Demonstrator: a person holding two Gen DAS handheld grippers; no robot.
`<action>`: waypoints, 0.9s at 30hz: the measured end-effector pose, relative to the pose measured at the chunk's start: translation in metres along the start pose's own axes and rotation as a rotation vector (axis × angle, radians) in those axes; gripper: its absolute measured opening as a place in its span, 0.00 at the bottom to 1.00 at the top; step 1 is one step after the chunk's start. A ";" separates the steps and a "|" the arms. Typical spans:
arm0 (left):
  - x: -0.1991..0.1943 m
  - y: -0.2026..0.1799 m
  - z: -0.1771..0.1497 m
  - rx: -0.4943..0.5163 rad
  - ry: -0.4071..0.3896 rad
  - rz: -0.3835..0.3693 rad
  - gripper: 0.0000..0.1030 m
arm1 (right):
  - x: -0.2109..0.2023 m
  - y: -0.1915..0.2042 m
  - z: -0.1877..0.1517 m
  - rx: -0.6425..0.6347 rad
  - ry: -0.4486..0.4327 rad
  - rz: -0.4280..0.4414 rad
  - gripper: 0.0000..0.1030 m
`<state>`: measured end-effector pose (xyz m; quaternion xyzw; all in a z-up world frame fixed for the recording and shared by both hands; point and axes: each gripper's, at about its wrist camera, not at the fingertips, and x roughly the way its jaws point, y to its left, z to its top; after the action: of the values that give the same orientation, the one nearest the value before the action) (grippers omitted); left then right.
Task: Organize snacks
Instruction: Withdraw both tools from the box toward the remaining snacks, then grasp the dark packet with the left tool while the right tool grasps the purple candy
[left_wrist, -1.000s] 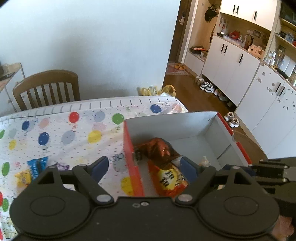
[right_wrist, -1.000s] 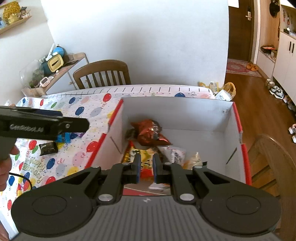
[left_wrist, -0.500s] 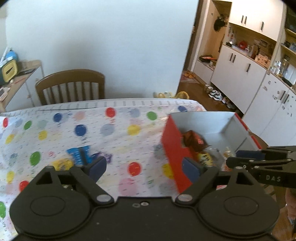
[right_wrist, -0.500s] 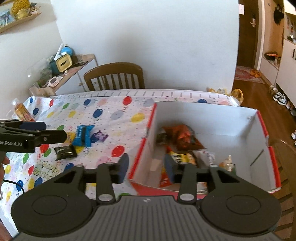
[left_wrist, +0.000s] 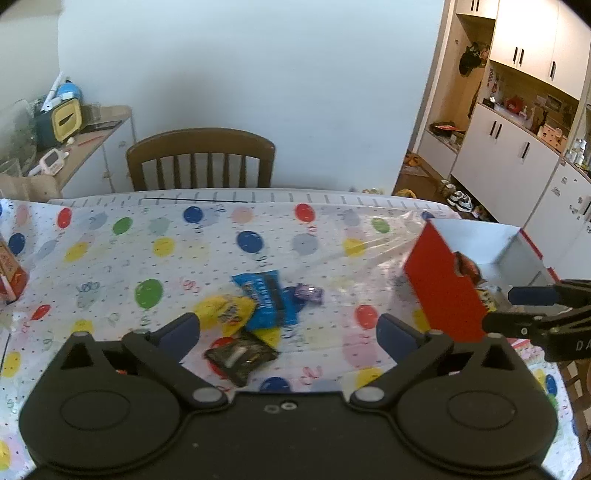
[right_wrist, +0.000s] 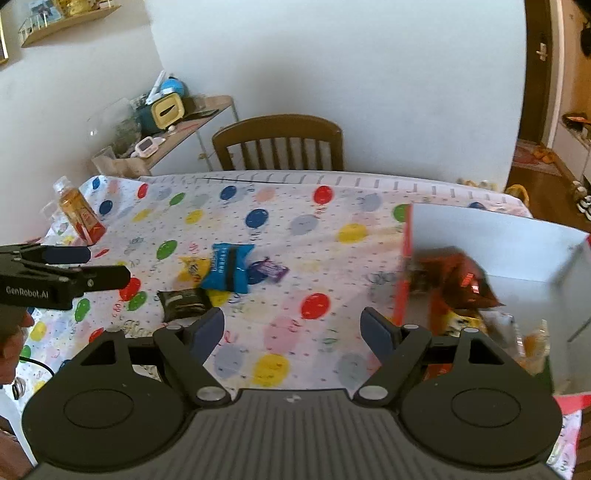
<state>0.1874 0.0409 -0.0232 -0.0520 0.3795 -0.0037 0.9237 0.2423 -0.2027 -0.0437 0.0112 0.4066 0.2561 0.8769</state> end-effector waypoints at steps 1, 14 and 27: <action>0.000 0.005 -0.002 0.001 -0.001 0.000 0.99 | 0.004 0.005 0.001 -0.009 -0.002 -0.008 0.79; 0.034 0.046 -0.023 0.003 0.041 -0.043 0.99 | 0.071 0.040 0.022 -0.028 0.071 0.037 0.82; 0.081 0.049 -0.031 -0.002 0.078 -0.091 0.96 | 0.144 0.042 0.047 -0.002 0.122 -0.007 0.82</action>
<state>0.2216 0.0831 -0.1062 -0.0700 0.4124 -0.0476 0.9071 0.3348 -0.0912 -0.1040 -0.0067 0.4589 0.2535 0.8515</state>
